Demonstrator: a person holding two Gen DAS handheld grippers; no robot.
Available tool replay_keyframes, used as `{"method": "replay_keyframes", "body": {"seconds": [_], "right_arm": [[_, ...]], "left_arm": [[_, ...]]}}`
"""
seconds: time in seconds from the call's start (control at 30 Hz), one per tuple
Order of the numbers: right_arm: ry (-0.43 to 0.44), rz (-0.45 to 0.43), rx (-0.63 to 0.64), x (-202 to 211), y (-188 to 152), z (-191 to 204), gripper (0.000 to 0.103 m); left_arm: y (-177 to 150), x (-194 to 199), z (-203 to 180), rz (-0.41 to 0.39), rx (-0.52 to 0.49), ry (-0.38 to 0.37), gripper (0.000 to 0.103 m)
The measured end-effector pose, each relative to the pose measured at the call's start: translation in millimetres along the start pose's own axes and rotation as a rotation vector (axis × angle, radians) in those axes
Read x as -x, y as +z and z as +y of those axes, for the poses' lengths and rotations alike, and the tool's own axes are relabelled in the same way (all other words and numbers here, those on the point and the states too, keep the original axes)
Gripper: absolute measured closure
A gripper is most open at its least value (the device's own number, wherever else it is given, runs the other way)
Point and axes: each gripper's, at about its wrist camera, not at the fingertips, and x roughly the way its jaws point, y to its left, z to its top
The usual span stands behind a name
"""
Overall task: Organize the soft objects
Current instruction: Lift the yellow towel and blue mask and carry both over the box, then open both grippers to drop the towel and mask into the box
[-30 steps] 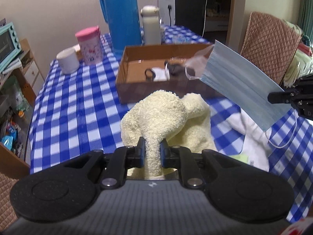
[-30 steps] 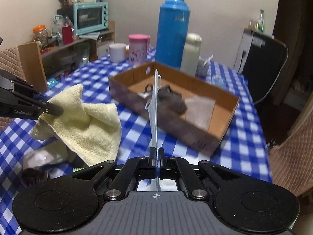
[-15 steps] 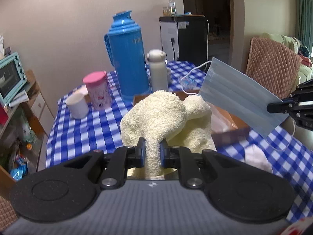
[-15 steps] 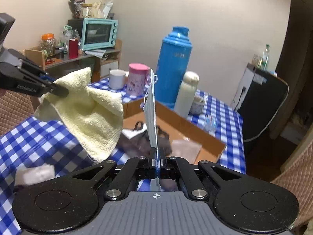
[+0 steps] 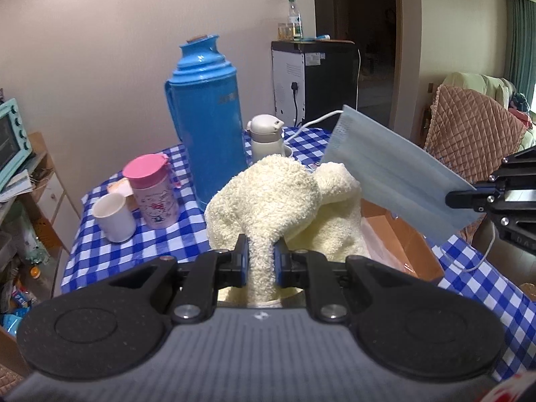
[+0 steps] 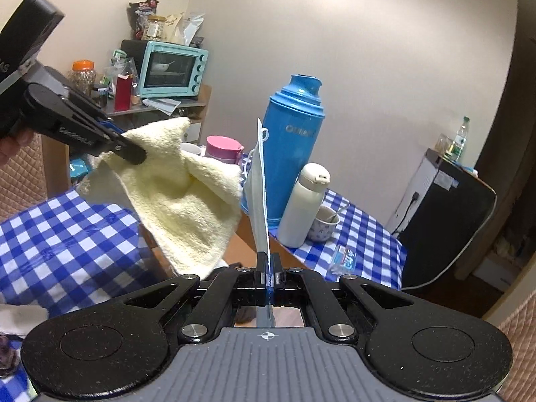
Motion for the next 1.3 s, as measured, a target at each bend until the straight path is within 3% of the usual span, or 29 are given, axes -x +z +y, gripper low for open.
{"method": "replay_keyframes", "body": {"seconds": [0.47,0.73,0.97,1.07,1.17,1.23,1.3], "right_arm": [[0.022,0.102,0.124,-93,-31,-14,0.103],[0.035,0.172,0.180,-138,-58,-9,0.103],[0.069,0.234,0.181,-164,-74,3,0.103],[0.092,0.276,0.175,-171,-80,8,0.103],[0.092,0.307,0.147,-169,-82,8,0.102],[0.093,0.314,0.104,-166,-81,3,0.097],[0.089,0.307,0.033,-161,-80,-5,0.065]], "left_arm": [[-9,-128,-14,0.135,-0.015,-0.066,0.088],[-27,-179,-9,0.209,0.006,-0.054,0.088],[-30,-200,-3,0.226,0.029,-0.004,0.088],[-30,-196,-5,0.234,0.025,-0.022,0.087],[-30,-187,-5,0.241,0.015,-0.053,0.078],[-29,-180,-3,0.235,0.021,-0.067,0.069],[-29,-172,-2,0.228,0.035,-0.075,0.065]]}}
